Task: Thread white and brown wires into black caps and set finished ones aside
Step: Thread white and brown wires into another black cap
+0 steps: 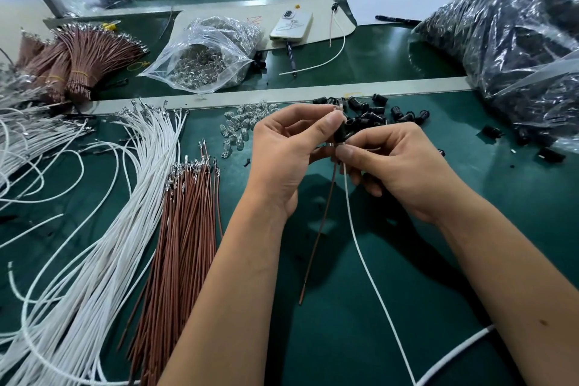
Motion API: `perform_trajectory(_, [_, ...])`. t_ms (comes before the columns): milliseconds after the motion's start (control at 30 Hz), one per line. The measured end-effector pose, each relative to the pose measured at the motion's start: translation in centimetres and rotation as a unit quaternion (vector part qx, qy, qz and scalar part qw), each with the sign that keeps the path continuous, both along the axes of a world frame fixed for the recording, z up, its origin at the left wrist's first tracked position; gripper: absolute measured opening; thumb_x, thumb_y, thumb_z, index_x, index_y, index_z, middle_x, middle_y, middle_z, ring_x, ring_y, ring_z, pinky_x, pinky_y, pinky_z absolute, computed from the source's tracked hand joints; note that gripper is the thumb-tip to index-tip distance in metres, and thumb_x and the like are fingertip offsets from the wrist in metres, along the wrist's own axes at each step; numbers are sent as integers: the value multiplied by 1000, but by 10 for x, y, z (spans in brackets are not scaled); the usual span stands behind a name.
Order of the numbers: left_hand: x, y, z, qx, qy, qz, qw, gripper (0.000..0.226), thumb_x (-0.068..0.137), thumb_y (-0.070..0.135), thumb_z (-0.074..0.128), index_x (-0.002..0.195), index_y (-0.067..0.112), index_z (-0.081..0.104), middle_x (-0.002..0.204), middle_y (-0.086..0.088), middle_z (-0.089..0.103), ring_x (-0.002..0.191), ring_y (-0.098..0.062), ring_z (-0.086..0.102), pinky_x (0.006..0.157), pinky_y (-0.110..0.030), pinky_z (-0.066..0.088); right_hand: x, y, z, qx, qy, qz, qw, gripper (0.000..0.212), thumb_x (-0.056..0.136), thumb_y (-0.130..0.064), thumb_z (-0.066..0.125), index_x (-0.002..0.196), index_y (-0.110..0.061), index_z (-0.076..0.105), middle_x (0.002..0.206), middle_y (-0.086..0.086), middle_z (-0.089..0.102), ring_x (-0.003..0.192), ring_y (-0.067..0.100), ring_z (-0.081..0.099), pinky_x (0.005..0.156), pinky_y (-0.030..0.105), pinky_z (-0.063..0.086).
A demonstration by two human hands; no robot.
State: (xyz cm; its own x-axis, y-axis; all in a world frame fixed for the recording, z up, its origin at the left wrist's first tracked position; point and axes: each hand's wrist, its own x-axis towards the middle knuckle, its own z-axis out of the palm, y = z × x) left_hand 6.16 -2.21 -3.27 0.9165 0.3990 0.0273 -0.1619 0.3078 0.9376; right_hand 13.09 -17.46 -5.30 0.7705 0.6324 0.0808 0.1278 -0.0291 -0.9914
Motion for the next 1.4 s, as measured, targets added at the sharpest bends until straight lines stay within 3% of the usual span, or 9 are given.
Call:
perform_trajectory(200, [0, 0, 0, 16, -13, 8, 1000, 8, 83, -1, 75, 85, 7, 74, 85, -12, 74, 79, -20, 68, 66, -26, 57, 2, -2, -1, -12, -33, 10, 999, 17, 90, -33, 76, 89, -17, 82, 65, 9, 67, 46, 19, 46, 41, 22, 39])
perform_trajectory(433, [0, -2, 0, 33, -14, 20, 999, 9, 82, -3, 76, 86, 5, 75, 86, -15, 74, 77, -21, 68, 67, -25, 57, 4, -1, -2, -19, -81, -35, 996, 24, 77, -38, 83, 82, -15, 81, 64, 12, 69, 44, 21, 50, 40, 24, 41])
perform_trajectory(633, [1, -1, -2, 36, -21, 25, 999, 9, 82, -2, 76, 86, 6, 76, 84, -12, 74, 78, -20, 66, 68, -25, 55, 4, -2, -3, -32, -108, -30, 993, 13, 83, -21, 85, 73, -22, 78, 54, 2, 62, 39, 14, 46, 40, 20, 36])
perform_trajectory(867, [0, -1, 0, 39, -23, 20, 999, 10, 82, -3, 75, 87, 5, 74, 83, -13, 74, 76, -21, 69, 73, -29, 58, 2, -2, -1, -14, -113, -53, 992, 2, 89, -20, 82, 87, -19, 81, 64, 4, 69, 45, 10, 54, 41, 23, 44])
perform_trajectory(933, [0, -2, 1, 38, -22, 17, 999, 9, 82, -3, 75, 87, 5, 74, 83, -13, 74, 77, -21, 68, 73, -28, 58, 3, -3, -1, -7, -119, -63, 991, 2, 91, -19, 80, 90, -17, 81, 68, 10, 71, 46, 16, 54, 42, 25, 45])
perform_trajectory(1067, [-1, 0, 2, 31, -4, 1, 1000, 9, 87, 0, 72, 85, 8, 74, 83, -11, 75, 79, -22, 69, 73, -27, 58, 3, -4, 1, -10, -122, -61, 991, 4, 90, -18, 80, 87, -16, 81, 67, 13, 70, 43, 16, 53, 41, 23, 44])
perform_trajectory(1233, [-1, 7, 3, -10, 22, -33, 999, 23, 96, 12, 64, 76, 16, 76, 84, -8, 76, 76, -22, 73, 68, -27, 58, 3, -4, 1, -12, -105, -56, 993, 7, 90, -13, 80, 83, -12, 79, 65, 13, 70, 40, 14, 50, 39, 21, 42])
perform_trajectory(1400, [-3, 9, 0, 8, 9, -45, 999, 9, 82, 1, 75, 83, 10, 74, 82, -9, 75, 73, -18, 71, 67, -24, 57, 3, -4, 1, -8, -84, -35, 996, 9, 91, -9, 78, 82, -9, 78, 66, 16, 68, 45, 17, 51, 39, 22, 43])
